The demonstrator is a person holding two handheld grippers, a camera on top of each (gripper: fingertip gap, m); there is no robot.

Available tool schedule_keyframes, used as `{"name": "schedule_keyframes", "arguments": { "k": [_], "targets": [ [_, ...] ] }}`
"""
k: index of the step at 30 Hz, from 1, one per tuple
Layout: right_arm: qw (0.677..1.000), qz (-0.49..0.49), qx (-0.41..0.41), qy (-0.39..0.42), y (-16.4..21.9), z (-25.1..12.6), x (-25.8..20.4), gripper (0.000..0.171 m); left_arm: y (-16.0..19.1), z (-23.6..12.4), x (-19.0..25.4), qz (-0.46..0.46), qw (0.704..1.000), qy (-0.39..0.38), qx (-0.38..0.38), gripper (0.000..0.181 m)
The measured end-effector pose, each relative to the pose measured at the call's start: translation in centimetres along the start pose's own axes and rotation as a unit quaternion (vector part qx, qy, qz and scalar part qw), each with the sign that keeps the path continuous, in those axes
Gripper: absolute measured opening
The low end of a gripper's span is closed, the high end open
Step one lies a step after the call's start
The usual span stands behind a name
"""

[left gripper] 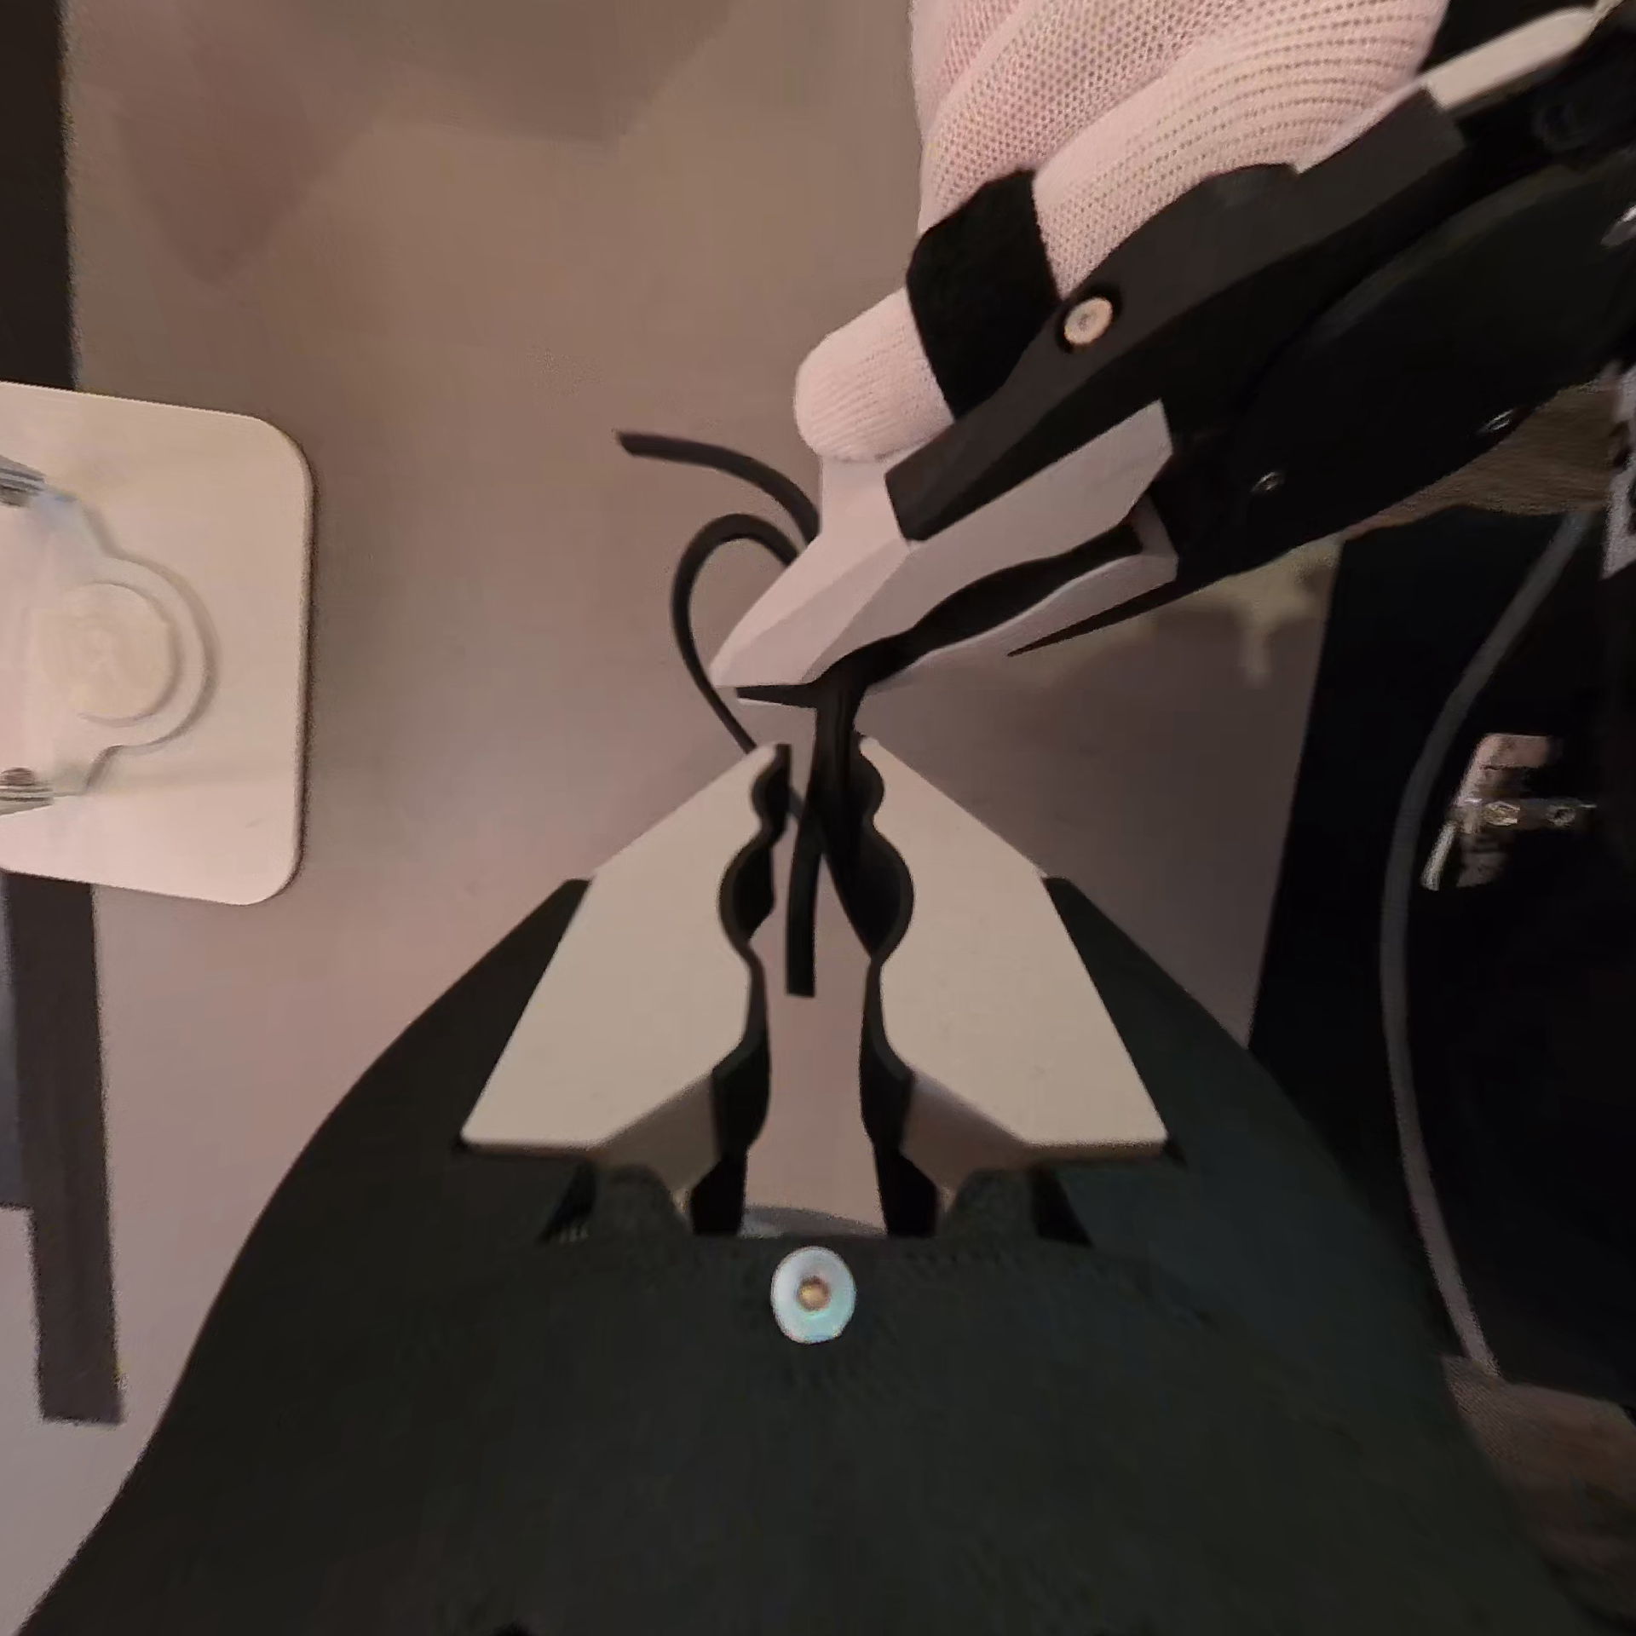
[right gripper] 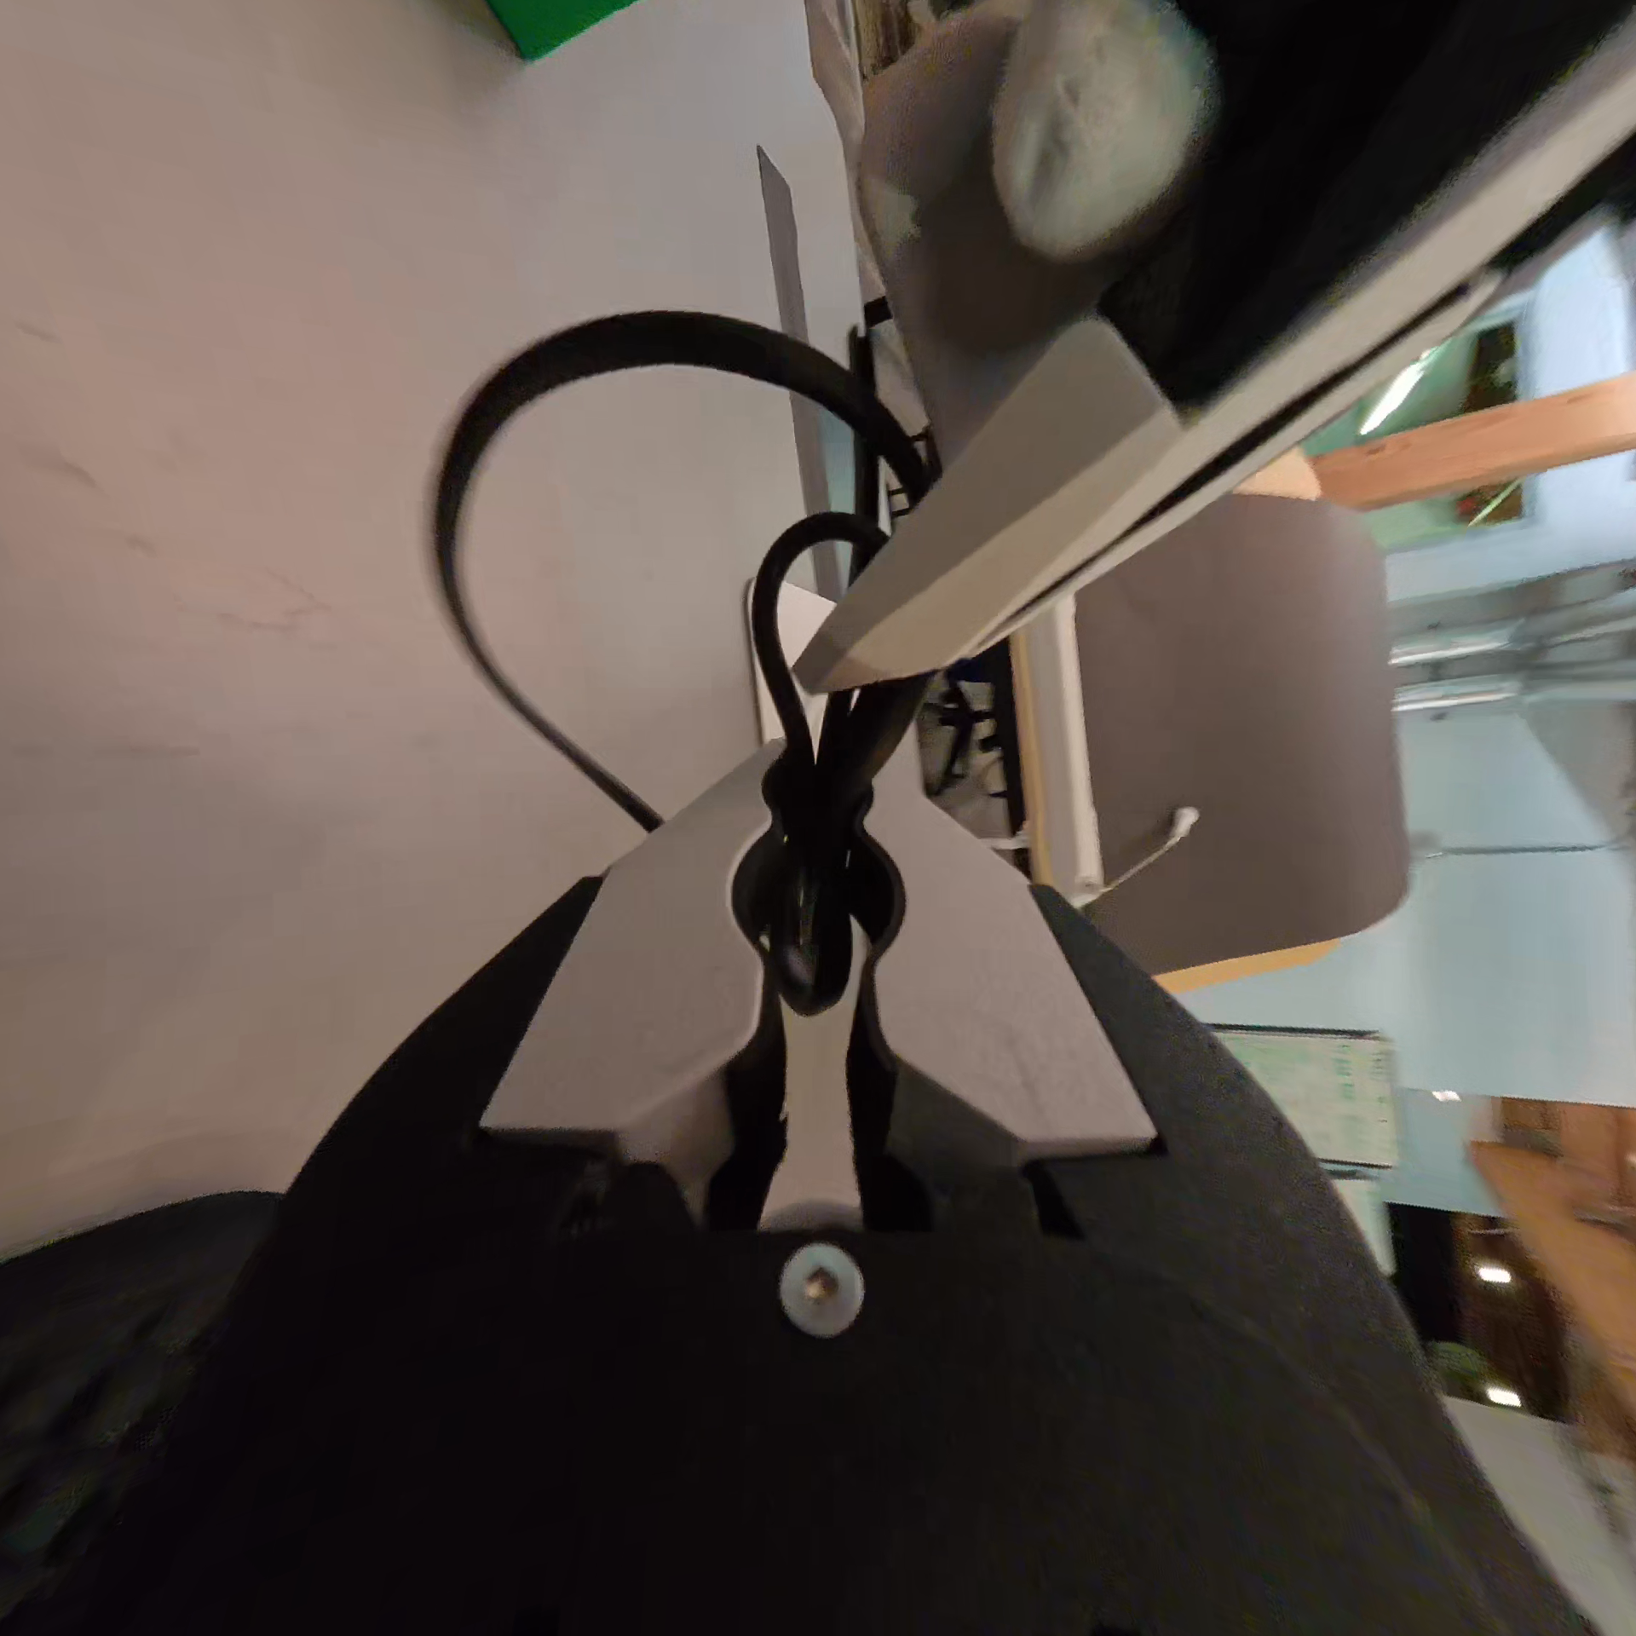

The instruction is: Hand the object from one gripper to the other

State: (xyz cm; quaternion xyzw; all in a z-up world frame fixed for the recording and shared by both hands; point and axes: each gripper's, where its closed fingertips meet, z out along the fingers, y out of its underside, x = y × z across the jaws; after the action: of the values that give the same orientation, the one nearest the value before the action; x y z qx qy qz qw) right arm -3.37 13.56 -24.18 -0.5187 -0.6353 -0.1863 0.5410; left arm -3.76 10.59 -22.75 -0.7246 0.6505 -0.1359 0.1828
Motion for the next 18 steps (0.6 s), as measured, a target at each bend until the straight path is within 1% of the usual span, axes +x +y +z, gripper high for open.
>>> {"name": "schedule_keyframes", "arguments": {
  "k": [1, 3, 5, 7, 9, 12, 14, 16, 18],
  "targets": [
    [0.999, 0.032, 0.006, -0.018, 0.2, 0.1, -0.2, 0.002, -0.2, -0.4, -0.4, 0.004, 1.000, -0.015, 0.005, 0.017],
    [0.992, 0.114, 0.018, -0.053, 0.9, 0.3, -0.5, 0.002, -1.1, -1.9, -1.1, 0.009, 0.998, -0.041, 0.038, 0.031],
    [0.979, 0.189, 0.035, -0.068, 1.6, 0.2, -0.1, 0.002, -2.1, -3.9, -1.7, -0.004, 0.994, -0.067, 0.085, 0.043],
    [0.955, 0.275, 0.063, -0.093, 1.9, -0.1, 0.3, 0.002, -2.4, -5.7, -2.0, -0.017, 0.987, -0.093, 0.132, 0.047],
    [0.924, 0.353, 0.094, -0.116, 2.1, -0.4, 0.9, 0.001, -1.5, -6.4, -2.3, -0.031, 0.980, -0.127, 0.149, 0.050],
    [0.870, 0.449, 0.149, -0.141, 1.7, -1.2, 2.1, 0.002, -0.1, -6.1, -1.4, -0.068, 0.973, -0.130, 0.180, 0.050],
    [0.827, 0.505, 0.187, -0.161, 1.1, -1.9, 2.9, 0.002, 0.7, -5.0, -0.7, -0.103, 0.966, -0.119, 0.206, 0.050],
    [0.787, 0.549, 0.223, -0.175, 0.7, -2.5, 3.7, 0.001, 1.4, -3.5, -1.0, -0.132, 0.956, -0.132, 0.228, 0.050],
    [0.762, 0.575, 0.244, -0.174, 0.5, -2.9, 4.4, 0.002, 1.4, -2.5, -1.3, -0.173, 0.939, -0.129, 0.268, 0.051]
  ]
}}
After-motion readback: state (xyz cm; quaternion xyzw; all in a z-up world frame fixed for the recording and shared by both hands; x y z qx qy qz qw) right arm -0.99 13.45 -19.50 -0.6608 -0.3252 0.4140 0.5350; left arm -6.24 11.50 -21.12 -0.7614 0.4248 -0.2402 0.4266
